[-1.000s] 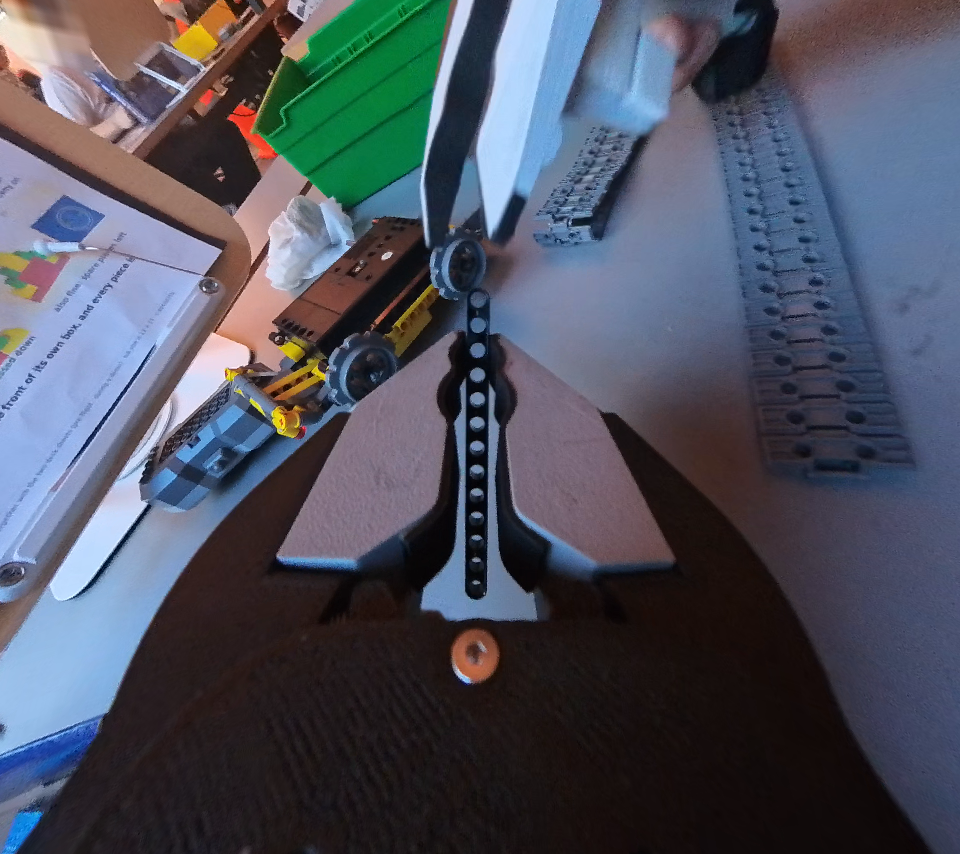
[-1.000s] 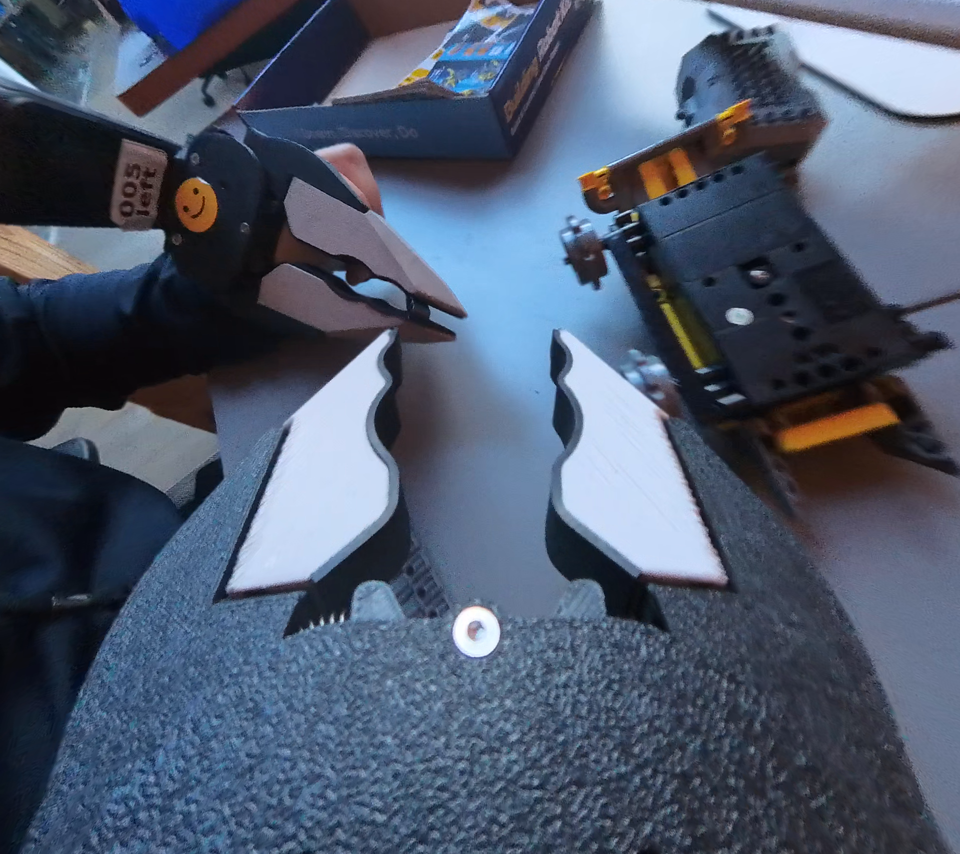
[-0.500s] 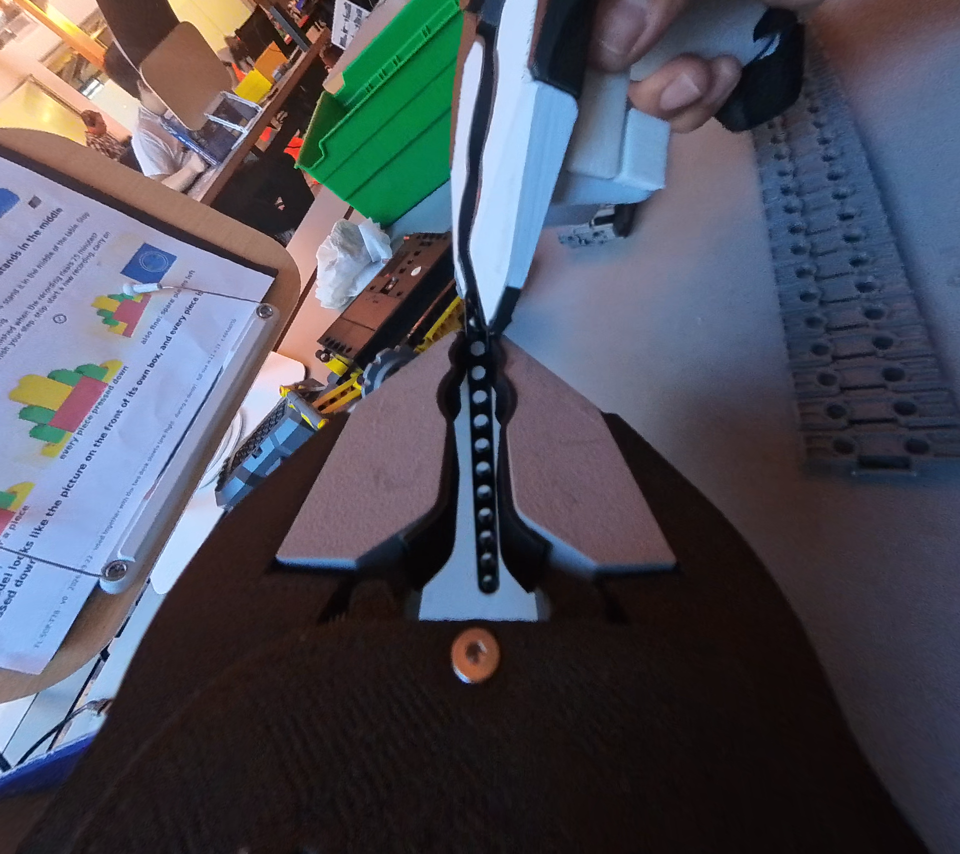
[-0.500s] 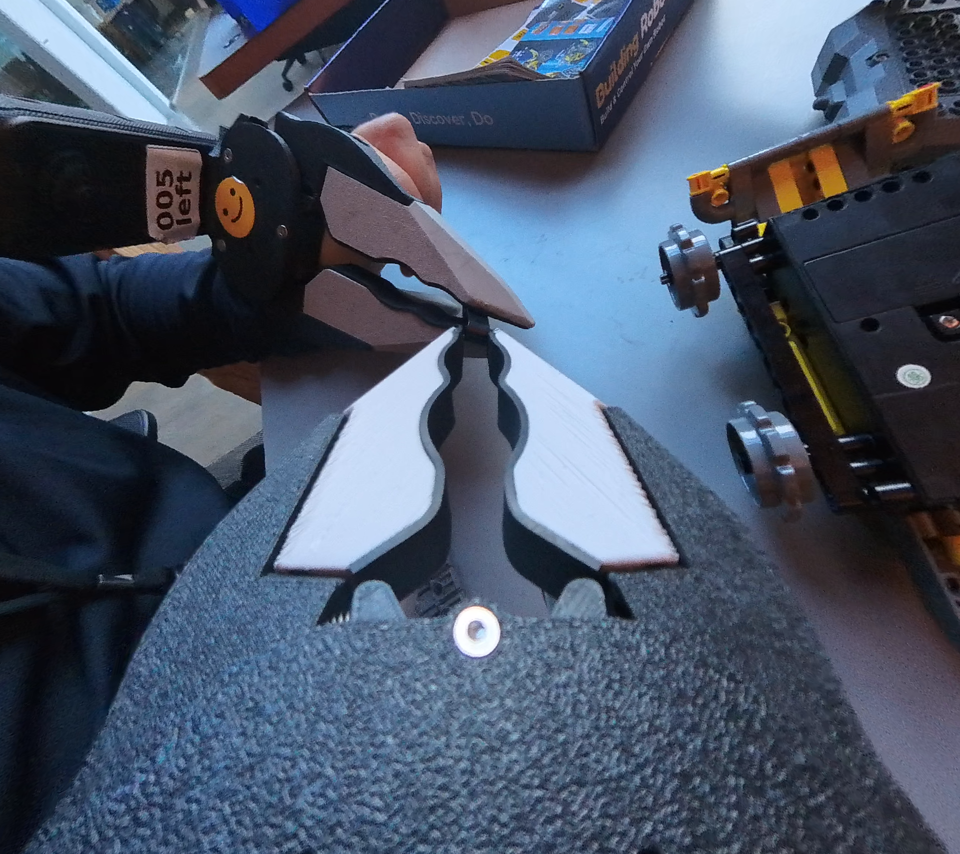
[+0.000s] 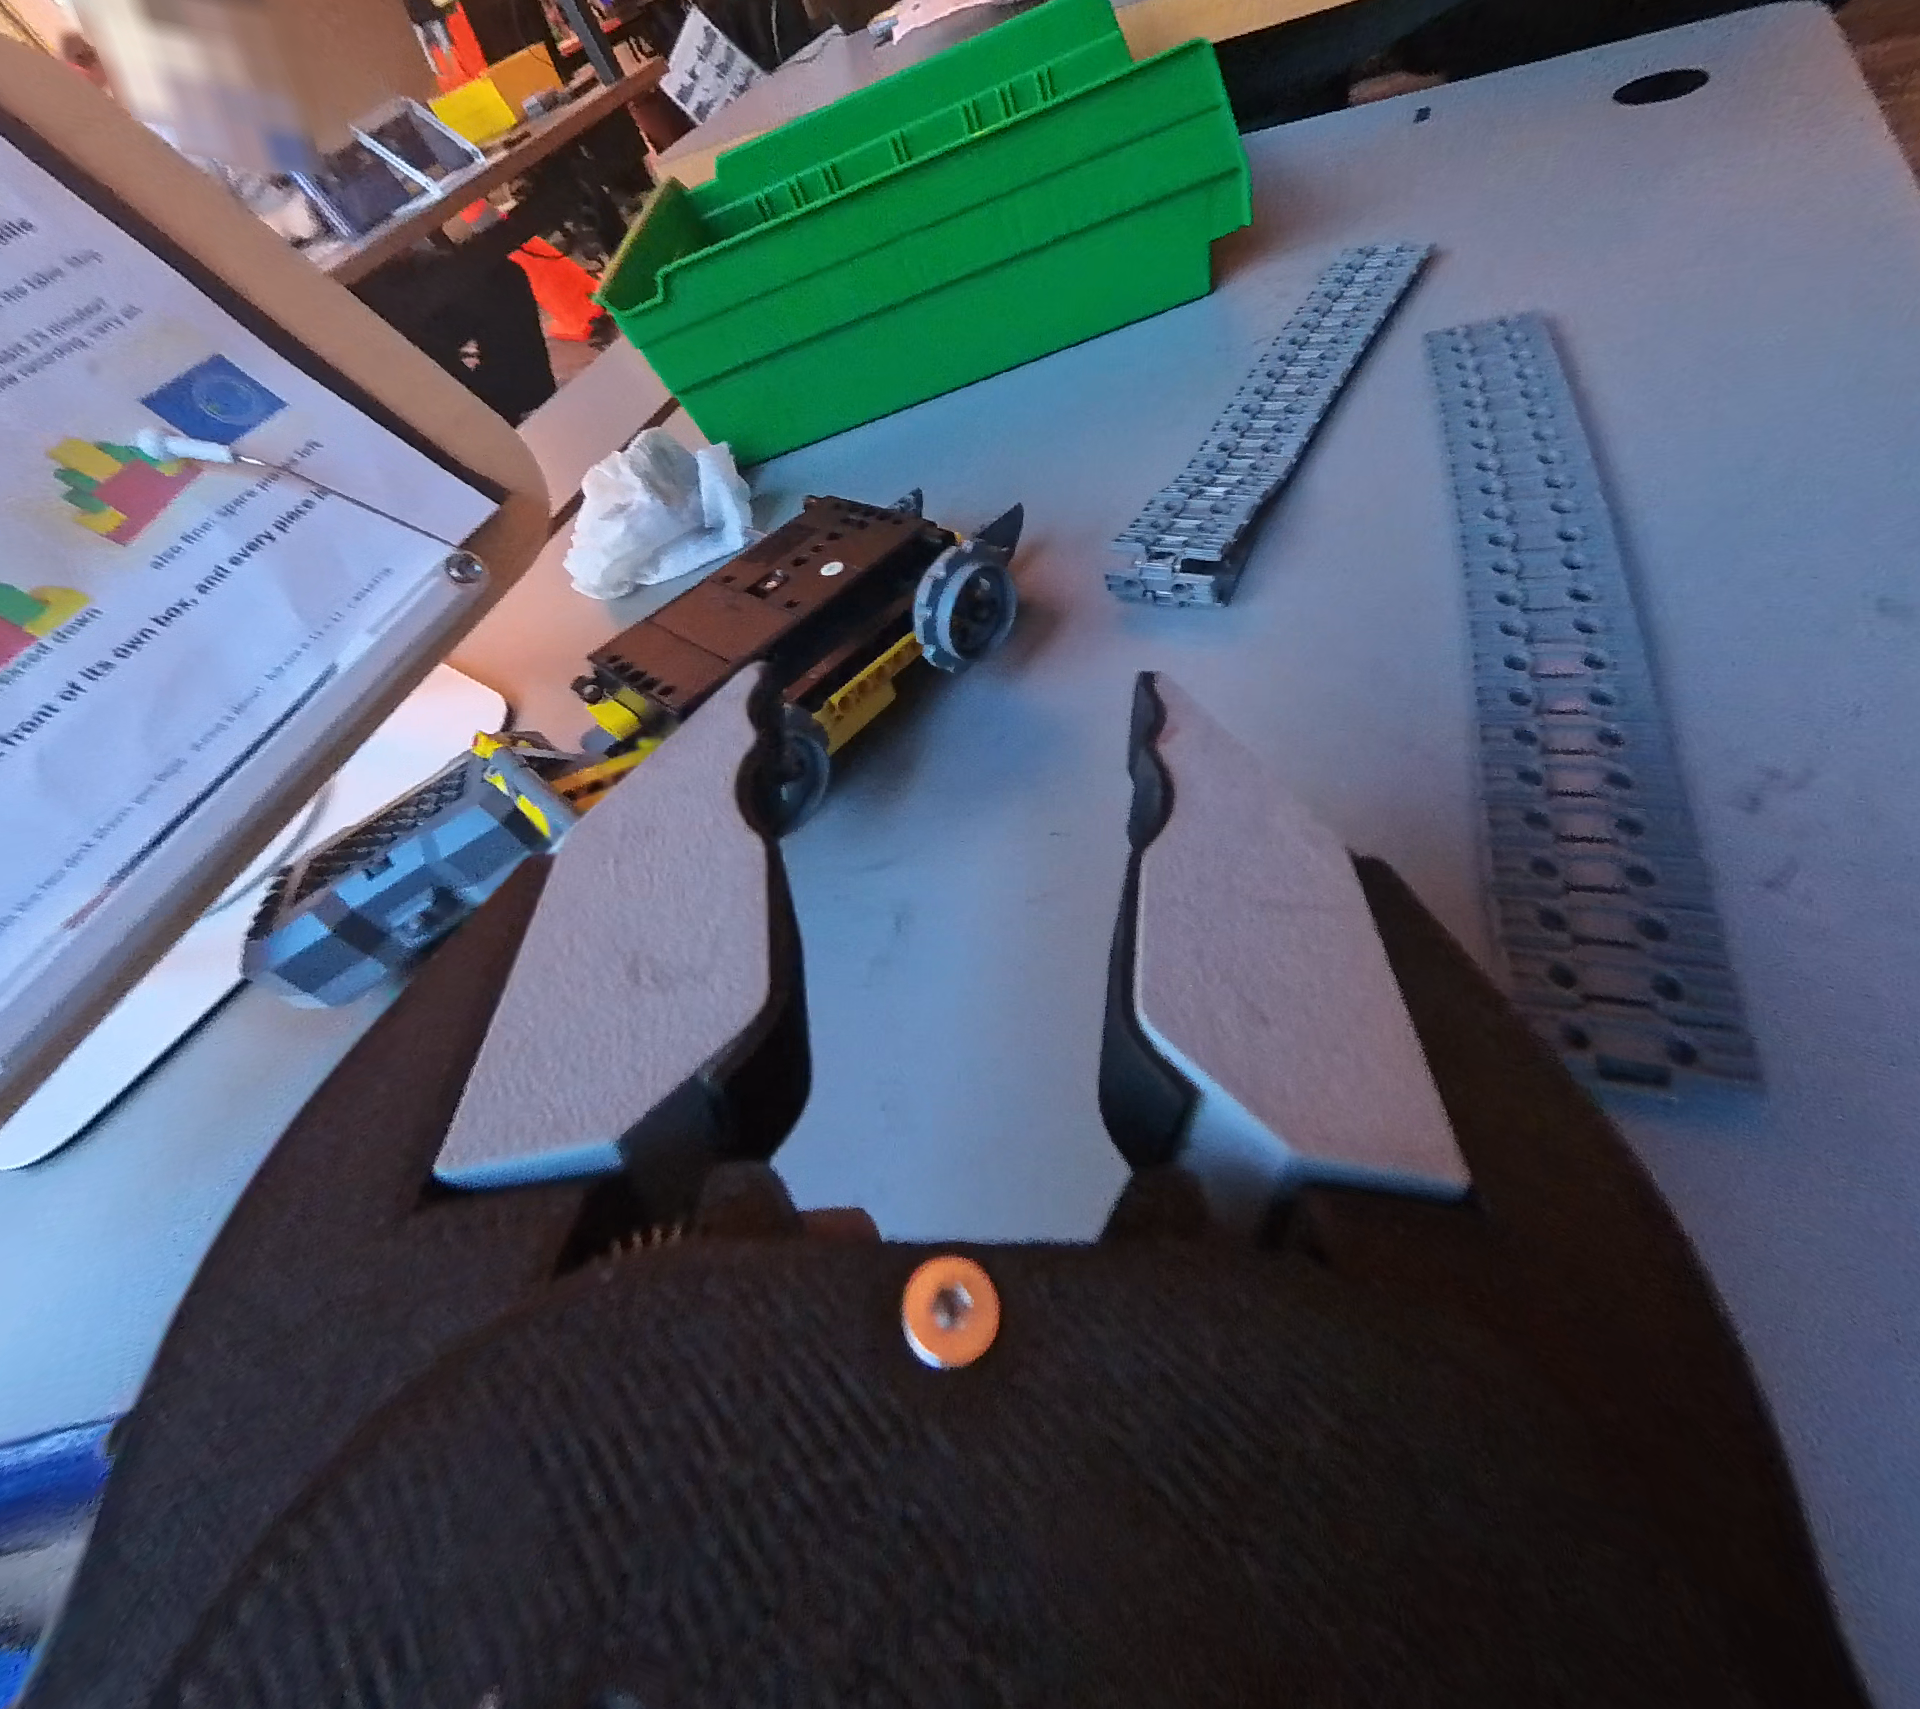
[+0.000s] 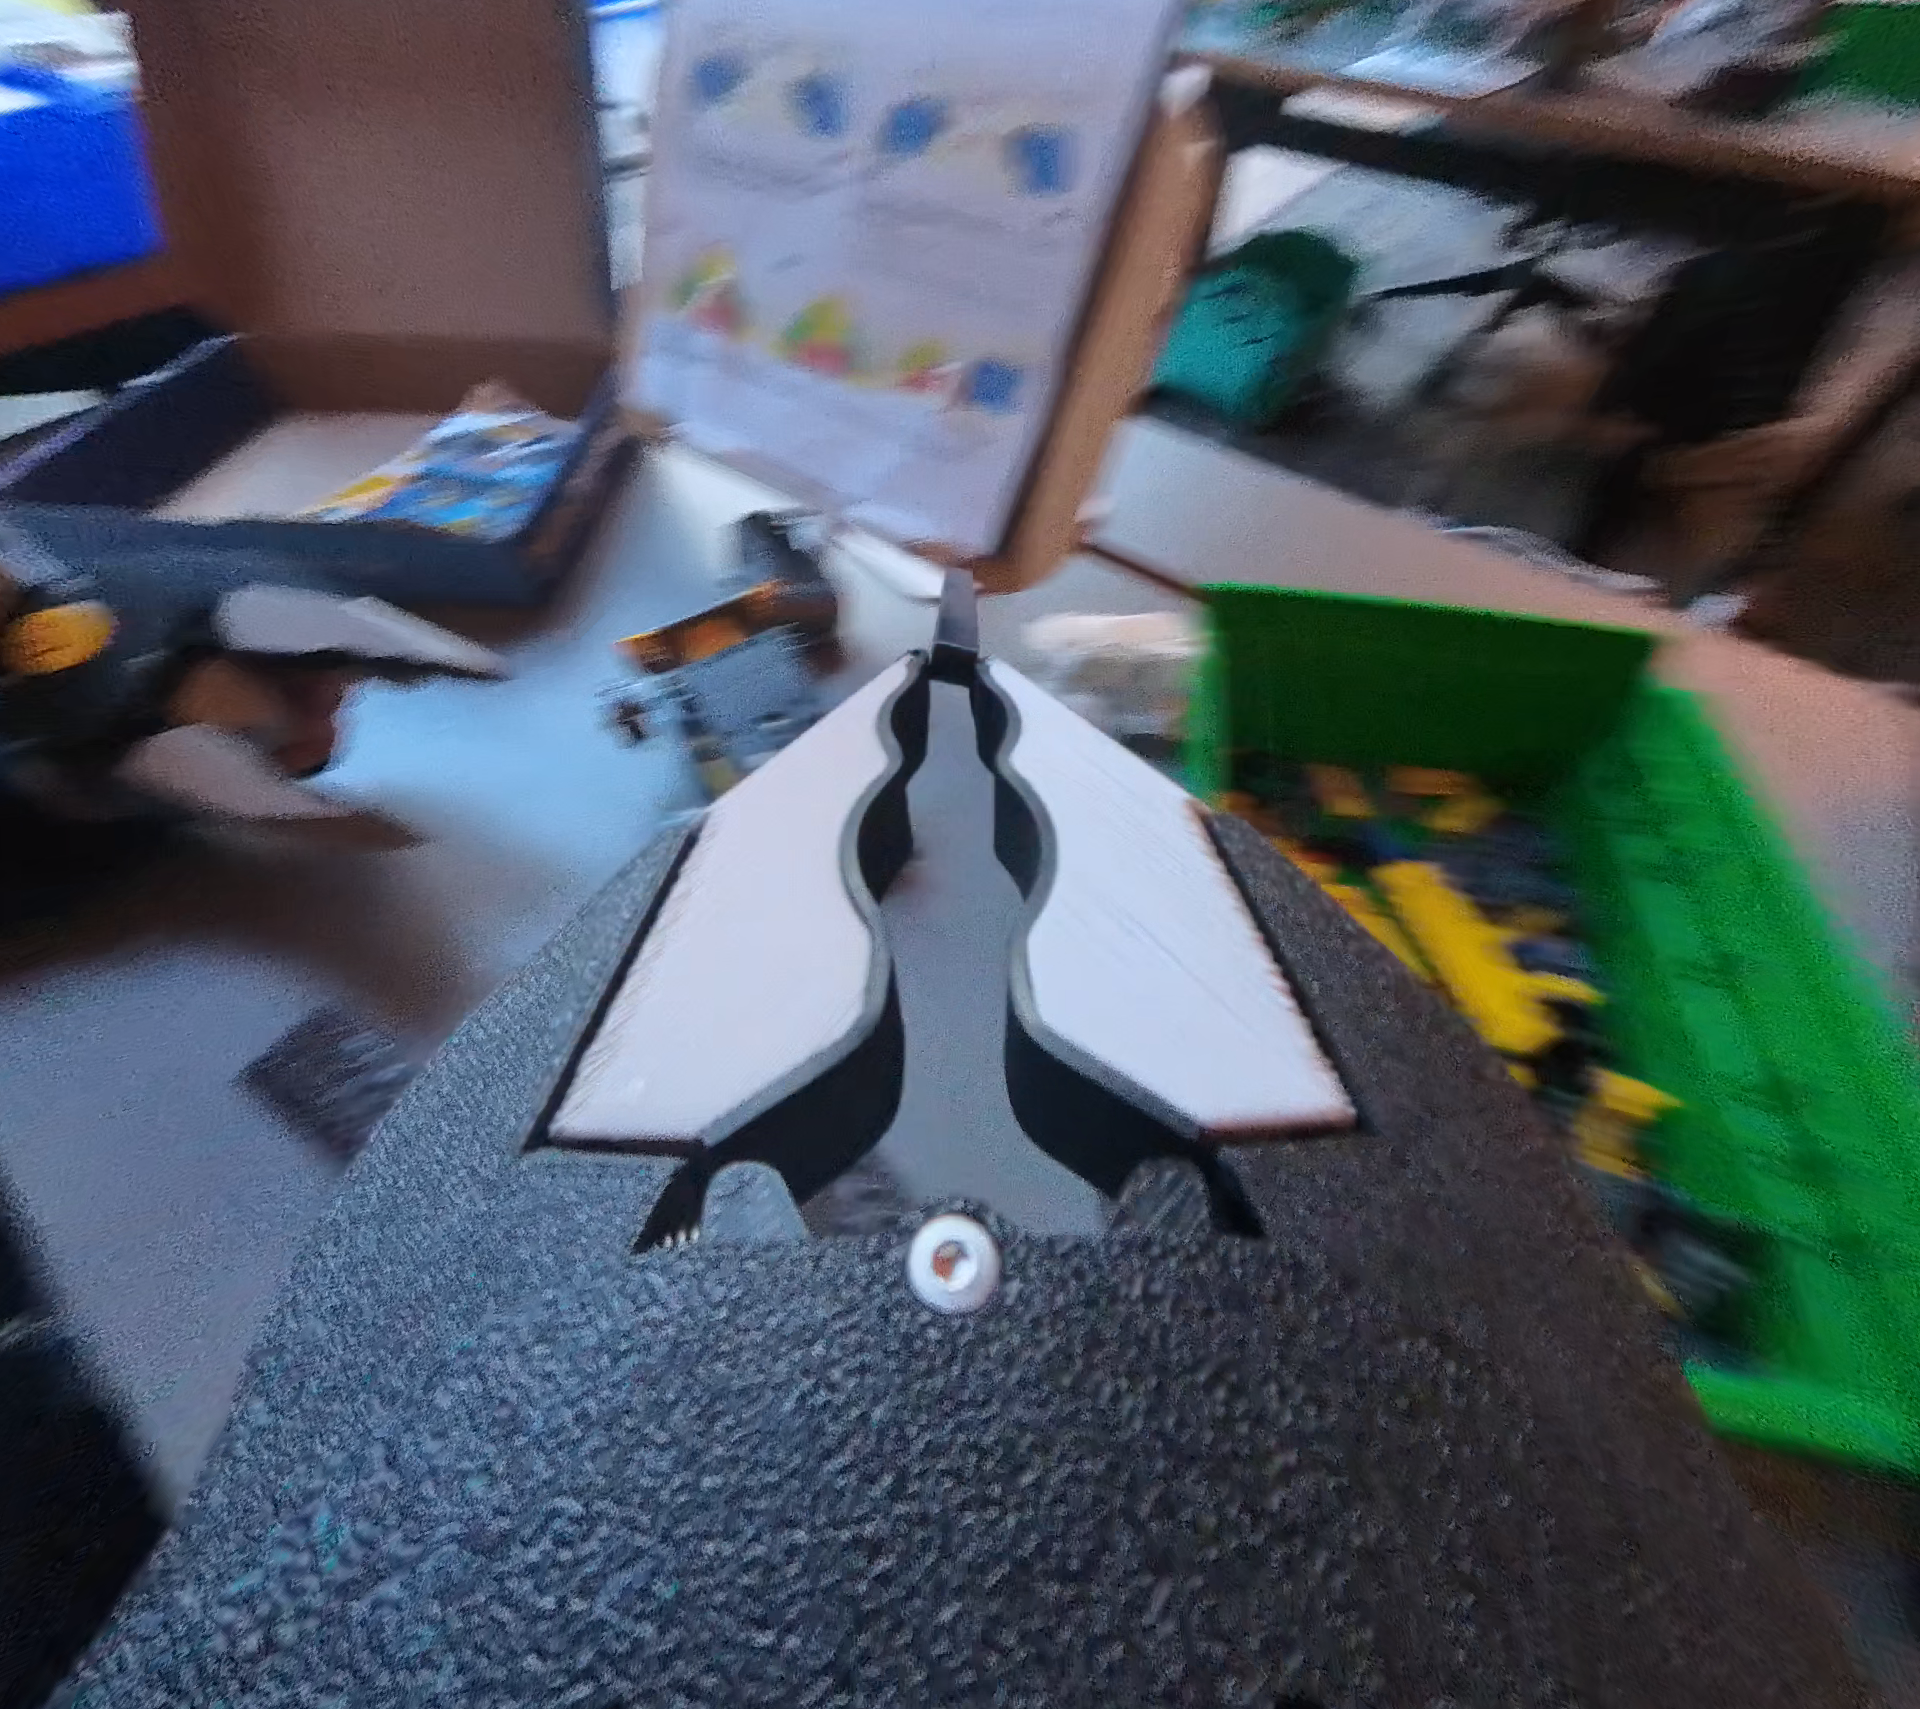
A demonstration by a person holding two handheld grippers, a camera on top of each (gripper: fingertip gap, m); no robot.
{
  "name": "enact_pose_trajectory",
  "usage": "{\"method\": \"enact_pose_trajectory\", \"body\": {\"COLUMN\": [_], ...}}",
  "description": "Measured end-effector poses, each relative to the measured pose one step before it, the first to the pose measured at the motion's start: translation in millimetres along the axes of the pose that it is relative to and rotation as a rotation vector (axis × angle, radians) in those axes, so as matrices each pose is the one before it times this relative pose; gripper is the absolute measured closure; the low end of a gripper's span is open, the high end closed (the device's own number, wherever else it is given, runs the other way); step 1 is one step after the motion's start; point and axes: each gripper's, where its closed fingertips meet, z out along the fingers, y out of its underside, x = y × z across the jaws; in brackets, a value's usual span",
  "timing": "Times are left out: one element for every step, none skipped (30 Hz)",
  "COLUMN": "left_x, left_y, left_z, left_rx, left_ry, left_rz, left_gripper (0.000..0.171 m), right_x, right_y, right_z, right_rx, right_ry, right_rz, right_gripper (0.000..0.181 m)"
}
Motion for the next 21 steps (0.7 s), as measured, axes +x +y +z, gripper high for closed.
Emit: {"method": "enact_pose_trajectory", "body": {"left_x": [1.62, 2.01, 1.42, 1.45, 1.23, 0.52, 0.02, -0.01, 0.23, 0.83, 0.68, 0.42, -0.42, -1.60, -2.18, -2.15, -1.71, -1.93, -2.59, -3.97, -4.39], "left_y": [0.97, 0.83, 1.04, 1.60, 2.21, 2.66, 2.76, 2.43, 1.81, 1.38, 1.27, 1.49, 2.03, 2.61, 3.11, 3.31, 1.88, 0.72, 0.39, 0.87, 1.19], "left_z": [0.81, 0.91, 1.02, 0.89, 1.02, 1.01, 0.94, 0.96, 0.85, 0.87, 0.94, 0.92, 0.90, 0.90, 1.01, 1.07, 0.51, -0.02, -0.66, -1.03, -0.93], "left_rx": [-0.00328, -0.00256, -0.00421, -0.00760, -0.01029, -0.01309, -0.01346, -0.01170, -0.00817, -0.00487, -0.00442, -0.00397, -0.00582, -0.00893, -0.01224, -0.01573, -0.01197, -0.00235, 0.00093, 0.00002, -0.00176], "left_ry": [0.0144, 0.0150, 0.0096, 0.0076, 0.0058, 0.0024, -0.0003, 0.0006, 0.0046, 0.0089, 0.0091, 0.0088, 0.0037, -0.0031, -0.0066, -0.0057, -0.0030, -0.0052, -0.0103, -0.0165, -0.0155], "left_rz": [-0.0158, -0.0112, -0.0063, -0.0011, 0.0027, 0.0043, 0.0033, -0.0001, -0.0047, -0.0079, -0.0109, -0.0112, -0.0106, -0.0090, -0.0073, -0.0055, -0.0055, -0.0044, -0.0014, 0.0002, -0.0018], "left_gripper": [0.107, 0.107, 0.108, 0.108, 0.109, 0.109, 0.110, 0.110, 0.111, 0.112, 0.113, 0.113, 0.114, 0.114, 0.115, 0.116, 0.116, 0.116, 0.117, 0.118, 0.119], "right_x": [33.24, 29.21, 21.40, 16.03, 12.45, 7.07, 1.20, -3.48, -7.33, -12.08, -17.45, -21.58, -24.13, -25.52, -24.37, -21.92, -19.28, -13.57, -7.96, -7.26, -6.13], "right_y": [-3.57, 5.15, 13.13, 16.55, 15.06, 11.71, 8.64, 5.73, 4.16, 3.69, 3.60, 3.52, 2.98, 3.15, 3.72, 3.97, 6.58, 8.35, 6.61, 5.00, 5.01], "right_z": [-10.34, -3.32, 2.24, 4.81, 5.17, 3.53, 1.20, -1.12, -2.27, -2.11, -1.25, 0.56, 2.86, 5.68, 8.41, 10.69, 11.98, 13.01, 13.77, 14.87, 15.58], "right_rx": [-0.0040, -0.0360, -0.0659, -0.0792, -0.0653, -0.0385, -0.0156, 0.0020, 0.0108, 0.0112, 0.0086, 0.0068, 0.0096, 0.0068, 0.0006, -0.0009, -0.0187, -0.0342, -0.0223, -0.0139, -0.0203], "right_ry": [0.0835, 0.0516, 0.0092, -0.0039, 0.0069, 0.0126, 0.0120, 0.0107, 0.0034, -0.0148, -0.0399, -0.0590, -0.0708, -0.0799, -0.0764, -0.0659, -0.0579, -0.0340, -0.0104, -0.0190, -0.0298], "right_rz": [-0.0125, -0.0057, 0.0166, 0.0378, 0.0340, 0.0111, -0.0089, -0.0199, -0.0243, -0.0240, -0.0238, -0.0216, -0.0159, -0.0126, -0.0108, -0.0128, -0.0212, -0.0278, -0.0267, -0.0185, -0.0103], "right_gripper": [0.177, 0.177, 0.176, 0.173, 0.161, 0.151, 0.147, 0.147, 0.147, 0.147, 0.147, 0.147, 0.147, 0.146, 0.143, 0.142, 0.142, 0.141, 0.139, 0.139, 0.139]}}
